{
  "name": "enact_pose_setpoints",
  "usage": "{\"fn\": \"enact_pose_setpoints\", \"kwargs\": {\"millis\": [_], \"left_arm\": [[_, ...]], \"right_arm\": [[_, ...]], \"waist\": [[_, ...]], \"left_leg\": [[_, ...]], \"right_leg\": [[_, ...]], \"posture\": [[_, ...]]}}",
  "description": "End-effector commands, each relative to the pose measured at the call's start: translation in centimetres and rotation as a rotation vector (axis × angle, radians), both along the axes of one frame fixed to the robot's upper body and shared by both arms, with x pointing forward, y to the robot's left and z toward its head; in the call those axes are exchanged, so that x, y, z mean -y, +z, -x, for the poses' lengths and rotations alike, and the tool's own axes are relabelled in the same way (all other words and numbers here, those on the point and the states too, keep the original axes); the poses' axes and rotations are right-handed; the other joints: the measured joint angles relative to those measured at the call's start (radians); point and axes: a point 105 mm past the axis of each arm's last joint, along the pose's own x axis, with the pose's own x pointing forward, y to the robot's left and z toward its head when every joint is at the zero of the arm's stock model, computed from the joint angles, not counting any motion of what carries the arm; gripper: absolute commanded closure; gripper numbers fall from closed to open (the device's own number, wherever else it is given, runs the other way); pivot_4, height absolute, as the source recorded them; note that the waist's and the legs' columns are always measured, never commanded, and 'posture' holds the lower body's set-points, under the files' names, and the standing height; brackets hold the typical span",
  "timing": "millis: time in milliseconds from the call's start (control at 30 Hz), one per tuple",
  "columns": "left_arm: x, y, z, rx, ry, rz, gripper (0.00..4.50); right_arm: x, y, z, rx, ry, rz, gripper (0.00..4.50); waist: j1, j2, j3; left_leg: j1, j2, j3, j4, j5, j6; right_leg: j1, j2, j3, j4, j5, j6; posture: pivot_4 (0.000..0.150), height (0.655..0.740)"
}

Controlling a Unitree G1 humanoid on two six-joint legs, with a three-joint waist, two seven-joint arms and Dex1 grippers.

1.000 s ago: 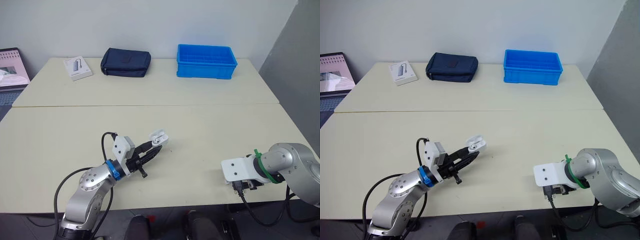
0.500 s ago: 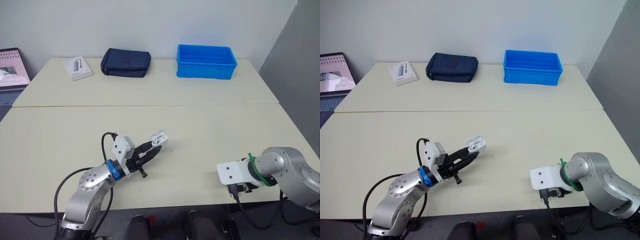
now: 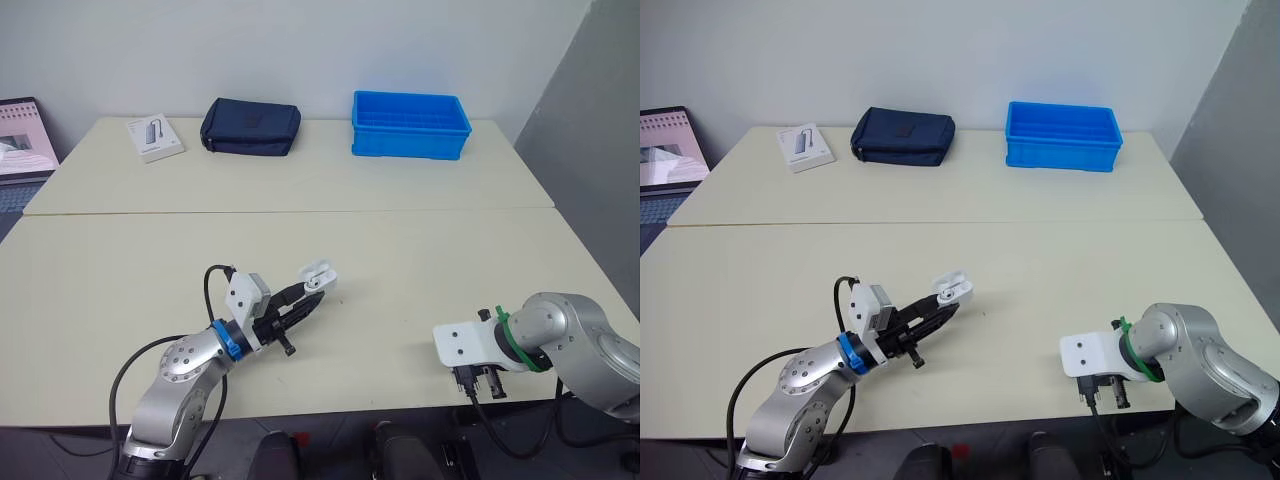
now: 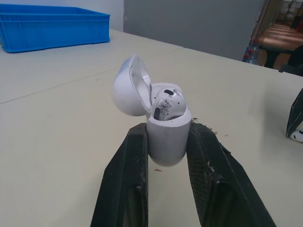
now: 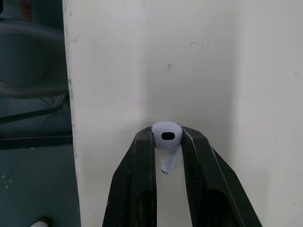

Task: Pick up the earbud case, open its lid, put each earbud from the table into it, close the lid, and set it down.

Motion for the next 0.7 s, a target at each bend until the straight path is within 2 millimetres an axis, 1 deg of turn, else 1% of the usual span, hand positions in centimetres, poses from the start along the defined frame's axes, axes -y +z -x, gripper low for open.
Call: {"fn": "enact_pose_setpoints", "kwargs": {"millis": [33,100,167,200,267,333,367,467,500,567,700], "left_arm": [[0.3,1.1,0.0,0.054,-0.012,0.012,3.73],[0.4,1.3,0.0,0.06,-0.013,0.016,3.73],[0.3,1.5,-0.1,0.07,-0.013,0.022,3.73],[0.3,1.8,-0.1,0.08,-0.011,0.027,3.73],[0.4,2.2,-0.4,0.099,-0.01,0.036,3.73],[0.5,2.6,-0.6,0.117,-0.009,0.044,3.73],[0.7,2.9,-0.8,0.129,-0.007,0.053,3.73],[1.3,3.9,-1.1,0.164,-0.01,0.08,3.73],[1.4,4.2,-1.2,0.172,-0.011,0.087,3.73],[1.7,4.5,-1.3,0.181,-0.016,0.091,3.73],[1.9,4.7,-1.5,0.188,-0.023,0.093,3.73]], "right_arm": [[-1.1,3.5,-2.2,0.145,0.002,-0.109,4.1],[-2.3,5.6,-3.5,0.214,-0.016,-0.227,4.1],[-3.7,7.9,-4.7,0.291,-0.041,-0.382,4.1],[-4.7,9.2,-5.3,0.325,-0.06,-0.491,4.1],[-6.9,11.4,-5.6,0.381,-0.059,-0.71,4.1],[-8.4,12.9,-5.8,0.42,-0.074,-0.881,4.1],[-9.3,13.8,-5.7,0.441,-0.063,-0.996,4.1],[-10.9,15.2,-5.2,0.473,-0.065,-1.263,4.1],[-11.2,15.3,-5.2,0.473,-0.08,-1.308,4.1],[-11.7,15.2,-5.1,0.48,-0.09,-1.359,4.1],[-12.5,14.2,-5.1,0.484,-0.103,-1.397,4.1]], "waist": [[-0.001,0.0,0.0],[-0.002,0.0,0.0],[0.0,0.0,0.0],[0.0,0.0,0.0],[0.001,0.0,0.0],[0.002,0.0,0.0],[0.002,0.0,0.0],[0.004,0.0,0.0],[0.004,0.0,0.0],[0.005,0.0,0.0],[0.002,0.0,0.0]], "left_leg": [[0.0,0.0,0.0,0.0,0.0,0.0],[-0.001,0.0,0.0,0.0,0.0,0.0],[-0.001,0.0,-0.001,-0.001,0.0,0.0],[-0.001,0.0,-0.001,-0.001,0.0,0.0],[-0.001,0.0,-0.001,-0.001,0.0,0.0],[-0.002,0.0,-0.003,-0.001,0.0,0.0],[-0.002,0.0,-0.002,-0.001,0.0,0.0],[-0.003,0.0,-0.002,-0.001,0.0,0.0],[-0.003,0.0,-0.002,-0.001,0.0,0.0],[-0.003,0.0,-0.001,-0.001,0.0,0.0],[-0.002,0.0,-0.001,-0.001,0.0,0.0]], "right_leg": [[0.0,0.0,0.0,0.0,0.0,0.0],[-0.001,0.0,0.0,0.0,0.0,0.0],[-0.001,0.001,0.0,0.0,0.0,0.0],[-0.001,0.001,-0.001,0.0,0.0,0.0],[-0.001,0.001,0.0,0.0,0.0,0.0],[-0.001,0.002,-0.001,0.0,0.0,0.0],[-0.001,0.002,-0.001,0.0,0.0,0.0],[-0.001,0.001,-0.001,0.0,0.0,0.0],[-0.001,0.001,-0.001,-0.001,0.0,0.0],[-0.001,0.001,-0.001,0.0,0.0,0.0],[0.0,0.001,0.0,0.0,0.0,0.001]], "posture": [[0.15,0.7391],[0.15,0.7391],[0.15,0.7391],[0.15,0.7391],[0.15,0.7391],[0.15,0.7391],[0.15,0.7391],[0.15,0.7391],[0.15,0.7391],[0.15,0.7391],[0.15,0.7391]]}}
